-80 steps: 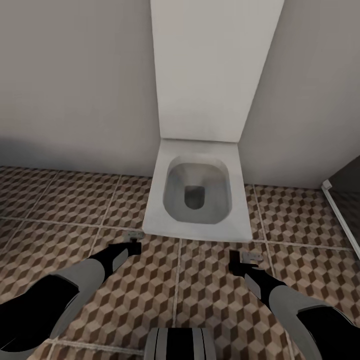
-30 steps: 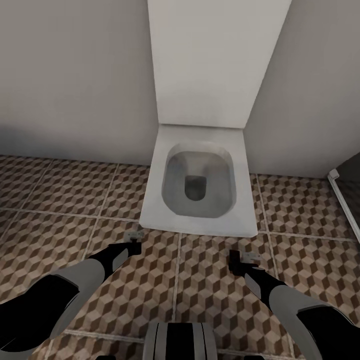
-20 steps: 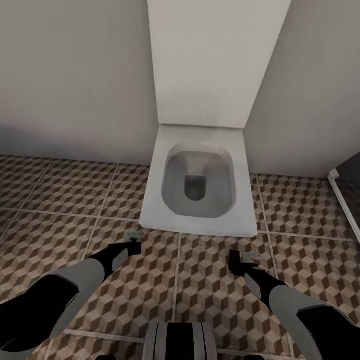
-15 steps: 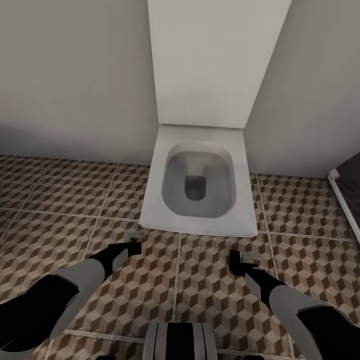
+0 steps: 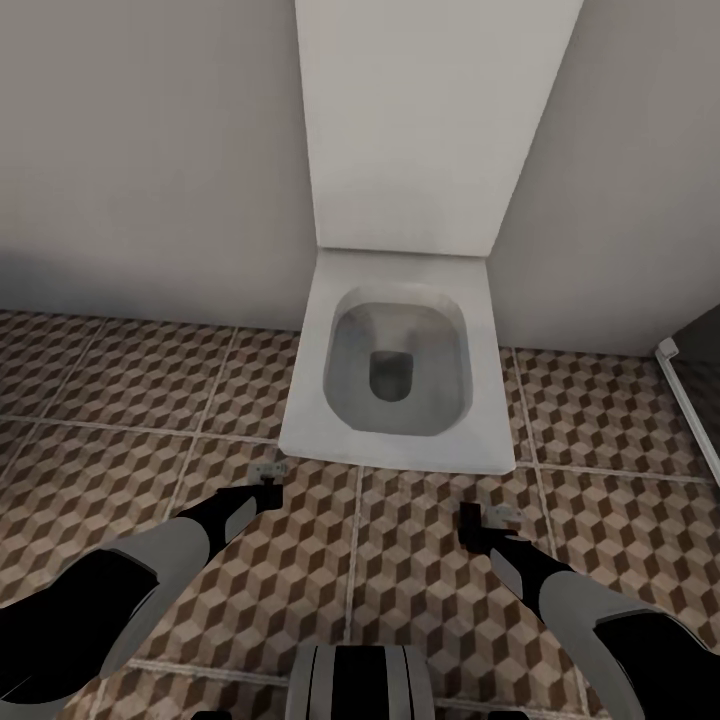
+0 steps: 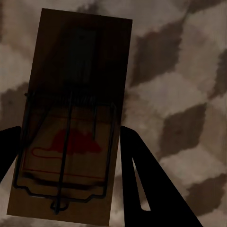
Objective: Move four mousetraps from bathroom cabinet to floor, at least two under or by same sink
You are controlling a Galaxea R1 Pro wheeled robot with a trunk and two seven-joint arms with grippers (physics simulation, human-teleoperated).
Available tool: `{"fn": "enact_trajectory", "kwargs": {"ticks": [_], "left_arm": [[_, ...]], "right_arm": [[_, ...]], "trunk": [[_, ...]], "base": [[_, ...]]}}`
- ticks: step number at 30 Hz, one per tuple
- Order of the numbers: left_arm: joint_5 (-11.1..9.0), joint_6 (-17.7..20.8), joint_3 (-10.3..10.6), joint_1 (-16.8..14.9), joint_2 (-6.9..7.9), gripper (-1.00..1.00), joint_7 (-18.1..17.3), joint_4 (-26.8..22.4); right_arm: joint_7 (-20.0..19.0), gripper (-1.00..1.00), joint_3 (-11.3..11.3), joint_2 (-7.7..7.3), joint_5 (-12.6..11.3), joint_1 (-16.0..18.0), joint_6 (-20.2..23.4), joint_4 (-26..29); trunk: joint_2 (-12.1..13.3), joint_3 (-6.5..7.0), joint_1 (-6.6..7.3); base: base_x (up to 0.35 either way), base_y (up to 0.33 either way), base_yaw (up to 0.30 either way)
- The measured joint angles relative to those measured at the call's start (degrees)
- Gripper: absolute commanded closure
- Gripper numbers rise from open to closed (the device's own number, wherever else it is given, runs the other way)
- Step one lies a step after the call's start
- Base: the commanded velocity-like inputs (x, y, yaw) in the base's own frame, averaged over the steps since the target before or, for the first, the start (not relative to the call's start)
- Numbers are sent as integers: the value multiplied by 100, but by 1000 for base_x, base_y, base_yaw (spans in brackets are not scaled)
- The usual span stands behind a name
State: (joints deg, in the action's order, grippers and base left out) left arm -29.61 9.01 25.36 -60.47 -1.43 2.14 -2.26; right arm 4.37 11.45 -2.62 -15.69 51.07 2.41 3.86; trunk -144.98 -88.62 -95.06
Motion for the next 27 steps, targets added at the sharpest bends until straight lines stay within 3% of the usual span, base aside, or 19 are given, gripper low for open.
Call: {"fn": "enact_trajectory", "kwargs": {"ticks": [3, 4, 27], "left_arm": [[0, 0, 0, 0, -2, 100, 0, 0], [0, 0, 0, 0, -3, 100, -1, 0], [0, 0, 0, 0, -7, 100, 1, -7]], "right_arm": [[0, 100, 0, 1, -1, 0, 3, -3], [0, -100, 0, 1, -2, 0, 4, -5], [-10, -100, 1, 0, -24, 0, 6, -11]], "trunk": [[0, 0, 0], [0, 0, 0], [0, 0, 0]], "base": [[0, 0, 0], [0, 0, 0], [0, 0, 0]]}}
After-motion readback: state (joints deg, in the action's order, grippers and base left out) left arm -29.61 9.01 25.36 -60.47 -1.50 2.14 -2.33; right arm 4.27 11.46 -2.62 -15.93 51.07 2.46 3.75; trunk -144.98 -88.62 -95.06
